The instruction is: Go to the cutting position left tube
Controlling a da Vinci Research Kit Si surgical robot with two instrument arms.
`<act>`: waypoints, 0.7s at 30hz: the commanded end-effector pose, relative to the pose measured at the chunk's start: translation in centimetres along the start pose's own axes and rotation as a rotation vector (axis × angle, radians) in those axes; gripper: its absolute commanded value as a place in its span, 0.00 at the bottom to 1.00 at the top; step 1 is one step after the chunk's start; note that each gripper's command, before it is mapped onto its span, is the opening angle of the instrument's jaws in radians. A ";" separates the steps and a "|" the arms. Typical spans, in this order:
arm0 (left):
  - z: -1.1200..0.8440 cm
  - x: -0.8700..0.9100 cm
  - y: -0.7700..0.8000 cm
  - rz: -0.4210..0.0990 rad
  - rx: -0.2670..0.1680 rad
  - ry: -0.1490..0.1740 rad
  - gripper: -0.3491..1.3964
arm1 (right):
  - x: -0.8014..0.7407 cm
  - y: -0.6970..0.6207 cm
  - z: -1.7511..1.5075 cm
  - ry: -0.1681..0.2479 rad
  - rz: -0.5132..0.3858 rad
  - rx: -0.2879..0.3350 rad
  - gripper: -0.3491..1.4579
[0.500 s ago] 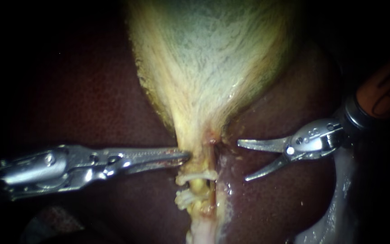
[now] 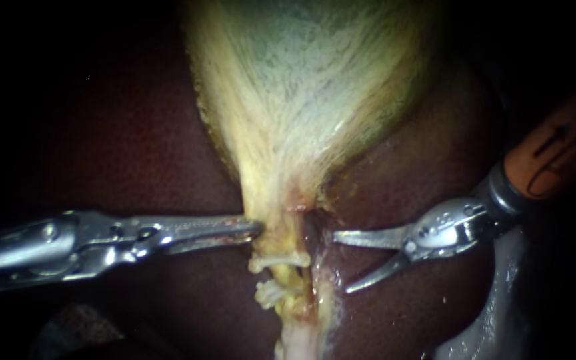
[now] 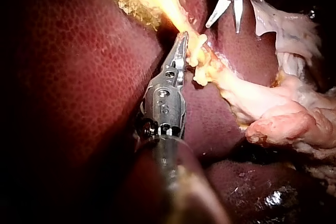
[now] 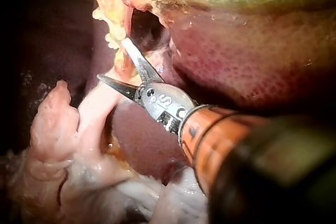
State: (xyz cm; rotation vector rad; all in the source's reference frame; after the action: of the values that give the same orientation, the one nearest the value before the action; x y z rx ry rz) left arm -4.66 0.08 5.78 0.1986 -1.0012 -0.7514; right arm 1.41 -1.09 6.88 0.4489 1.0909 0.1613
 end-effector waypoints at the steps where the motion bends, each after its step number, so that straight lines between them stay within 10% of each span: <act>1: -0.02 -0.01 0.02 -0.004 -0.004 0.002 0.00 | -0.02 -0.03 0.08 -0.006 0.005 0.016 0.99; 21: -0.15 -0.07 -0.06 -0.007 -0.011 0.000 0.00 | -0.33 -0.01 0.50 -0.067 0.035 0.043 0.98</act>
State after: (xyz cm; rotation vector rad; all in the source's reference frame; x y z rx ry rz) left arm -4.59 0.05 5.61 0.1933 -0.9960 -0.7636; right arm 1.70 -1.34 7.35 0.5061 1.0199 0.1546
